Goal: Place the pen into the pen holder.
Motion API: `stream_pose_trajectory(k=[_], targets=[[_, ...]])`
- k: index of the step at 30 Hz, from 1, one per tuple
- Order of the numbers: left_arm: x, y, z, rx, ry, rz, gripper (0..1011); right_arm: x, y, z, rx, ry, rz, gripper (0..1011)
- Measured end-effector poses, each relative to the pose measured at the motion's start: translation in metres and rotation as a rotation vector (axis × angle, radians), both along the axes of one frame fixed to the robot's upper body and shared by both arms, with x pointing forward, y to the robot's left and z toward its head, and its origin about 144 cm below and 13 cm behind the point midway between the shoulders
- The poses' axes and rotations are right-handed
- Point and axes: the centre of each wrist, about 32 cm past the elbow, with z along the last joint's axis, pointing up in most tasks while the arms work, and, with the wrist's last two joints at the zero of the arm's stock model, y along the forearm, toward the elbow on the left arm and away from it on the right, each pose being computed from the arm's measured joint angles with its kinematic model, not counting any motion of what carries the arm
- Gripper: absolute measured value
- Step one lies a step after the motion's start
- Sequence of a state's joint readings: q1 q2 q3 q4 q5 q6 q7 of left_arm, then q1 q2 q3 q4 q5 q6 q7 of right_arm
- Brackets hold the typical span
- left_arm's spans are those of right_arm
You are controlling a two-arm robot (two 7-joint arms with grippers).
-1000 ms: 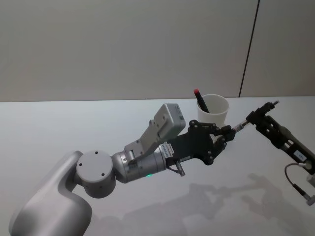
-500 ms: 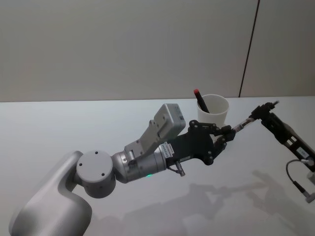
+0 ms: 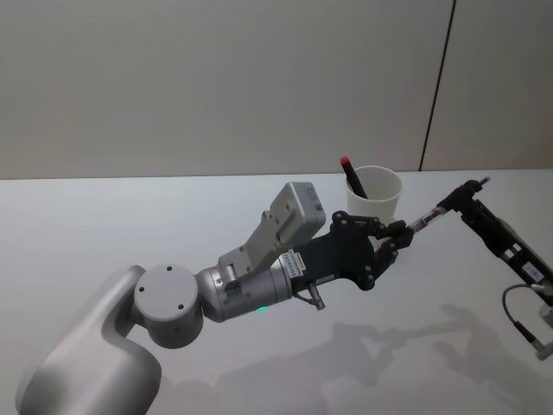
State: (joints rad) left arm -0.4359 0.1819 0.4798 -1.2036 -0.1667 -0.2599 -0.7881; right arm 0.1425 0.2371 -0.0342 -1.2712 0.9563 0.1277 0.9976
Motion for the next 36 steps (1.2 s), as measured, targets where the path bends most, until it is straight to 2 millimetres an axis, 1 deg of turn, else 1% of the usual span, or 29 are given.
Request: stream_pose_trajectory(k=[1, 4, 6, 8, 13, 14, 15, 16, 17, 18, 21, 23, 25, 26, 27, 29, 36], targets=[[0.0000, 0.0000, 0.0000, 0.000, 0.000, 0.000, 127, -0.0001, 0.0000, -0.0001, 0.001, 0.000, 0.001, 1001], [0.0000, 0.0000, 0.0000, 0.000, 0.000, 0.000, 127, -0.0005, -0.0001, -0.0006, 0.002, -0.002, 0.003, 946], [0.0000, 0.0000, 0.0000, 0.000, 0.000, 0.000, 129, -0.0007, 0.0000, -0.0010, 0.003, -0.003, 0.005, 891], [0.0000, 0.0000, 0.0000, 0.000, 0.000, 0.000, 129, -0.0007, -0.0001, -0.0012, 0.004, -0.003, 0.005, 863], [0.0000, 0.0000, 0.0000, 0.000, 0.000, 0.000, 129, -0.0010, 0.0001, -0.0021, 0.008, -0.002, 0.008, 695], [0.0000, 0.0000, 0.0000, 0.000, 0.000, 0.000, 129, -0.0010, 0.0001, -0.0022, 0.010, -0.001, 0.008, 681], [0.0000, 0.0000, 0.0000, 0.000, 0.000, 0.000, 129, -0.0010, 0.0002, -0.0023, 0.011, -0.001, 0.008, 635], [0.0000, 0.0000, 0.0000, 0.000, 0.000, 0.000, 127, -0.0010, 0.0003, -0.0024, 0.013, -0.002, 0.008, 624], [0.0000, 0.0000, 0.0000, 0.000, 0.000, 0.000, 127, -0.0010, 0.0004, -0.0024, 0.016, -0.002, 0.008, 575], [0.0000, 0.0000, 0.0000, 0.000, 0.000, 0.000, 129, -0.0010, 0.0004, -0.0024, 0.016, -0.002, 0.008, 554], [0.0000, 0.0000, 0.0000, 0.000, 0.000, 0.000, 129, -0.0010, 0.0007, -0.0025, 0.025, -0.003, 0.007, 431], [0.0000, 0.0000, 0.0000, 0.000, 0.000, 0.000, 129, -0.0011, 0.0009, -0.0026, 0.033, -0.003, 0.006, 390], [0.0000, 0.0000, 0.0000, 0.000, 0.000, 0.000, 127, -0.0013, 0.0011, -0.0027, 0.039, -0.003, 0.004, 305], [0.0000, 0.0000, 0.0000, 0.000, 0.000, 0.000, 129, -0.0014, 0.0012, -0.0026, 0.042, -0.004, 0.003, 286], [0.0000, 0.0000, 0.0000, 0.000, 0.000, 0.000, 129, -0.0015, 0.0013, -0.0026, 0.044, -0.003, 0.002, 226], [0.0000, 0.0000, 0.0000, 0.000, 0.000, 0.000, 127, -0.0018, 0.0017, -0.0023, 0.051, -0.002, -0.002, 169], [0.0000, -0.0002, 0.0003, -0.003, -0.002, -0.001, 127, -0.0025, 0.0028, -0.0017, 0.067, 0.004, -0.013, 153]])
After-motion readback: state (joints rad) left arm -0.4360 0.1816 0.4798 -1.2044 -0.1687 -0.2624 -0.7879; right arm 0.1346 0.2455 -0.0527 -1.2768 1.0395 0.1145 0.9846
